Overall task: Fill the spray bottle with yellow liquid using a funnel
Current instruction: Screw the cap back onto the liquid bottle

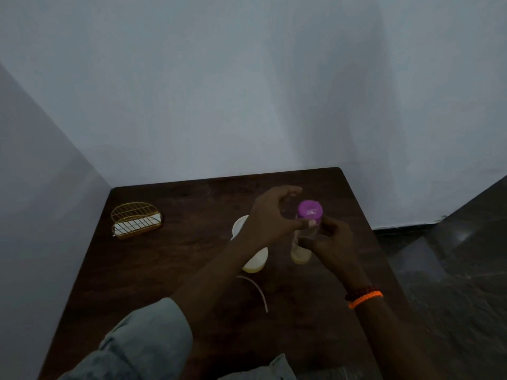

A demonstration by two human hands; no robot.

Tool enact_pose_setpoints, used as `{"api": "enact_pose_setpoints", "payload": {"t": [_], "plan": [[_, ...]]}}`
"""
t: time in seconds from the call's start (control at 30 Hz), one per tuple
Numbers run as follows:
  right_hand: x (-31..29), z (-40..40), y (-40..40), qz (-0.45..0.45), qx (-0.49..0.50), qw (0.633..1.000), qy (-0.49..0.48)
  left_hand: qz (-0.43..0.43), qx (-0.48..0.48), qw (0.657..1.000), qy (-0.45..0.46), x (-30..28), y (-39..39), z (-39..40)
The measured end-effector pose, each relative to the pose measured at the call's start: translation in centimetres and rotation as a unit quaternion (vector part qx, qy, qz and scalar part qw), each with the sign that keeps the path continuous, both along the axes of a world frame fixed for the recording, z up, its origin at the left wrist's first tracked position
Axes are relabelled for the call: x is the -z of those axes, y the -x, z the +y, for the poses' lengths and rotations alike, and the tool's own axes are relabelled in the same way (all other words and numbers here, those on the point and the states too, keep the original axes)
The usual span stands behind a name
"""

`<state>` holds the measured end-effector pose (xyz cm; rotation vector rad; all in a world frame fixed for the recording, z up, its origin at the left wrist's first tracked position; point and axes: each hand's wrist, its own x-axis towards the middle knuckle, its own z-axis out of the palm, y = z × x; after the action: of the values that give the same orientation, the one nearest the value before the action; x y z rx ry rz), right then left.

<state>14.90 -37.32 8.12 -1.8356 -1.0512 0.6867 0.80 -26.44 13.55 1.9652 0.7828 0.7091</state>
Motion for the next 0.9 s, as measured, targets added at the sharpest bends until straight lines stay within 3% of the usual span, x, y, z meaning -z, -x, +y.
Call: {"api": "enact_pose_setpoints", "payload": {"t": [0.23, 0.43, 0.67, 0.9], "plan": [[-0.6, 0.5, -0.1, -0.006, 0.001, 1.0, 0.001, -0.011, -0.009, 0.999, -0.029, -0.4, -0.3, -1.2], [-1.4, 0.9, -0.4, -0.065, -0.009, 0.998, 0.007, -0.028, 0.018, 0.998, -0.054, -0.7, 0.3, -0.1], [-5.5, 3.3, -0.4, -0.09, -0.08, 0.993, -0.023, -0.055, 0.041, 0.992, -0.106, -3.8, 1.4, 2.1], [-11.4, 10.8, 1.2, -0.129, -0.171, 0.974, -0.075, -0.063, 0.001, 0.979, -0.195, -9.0, 4.4, 7.5]]}}
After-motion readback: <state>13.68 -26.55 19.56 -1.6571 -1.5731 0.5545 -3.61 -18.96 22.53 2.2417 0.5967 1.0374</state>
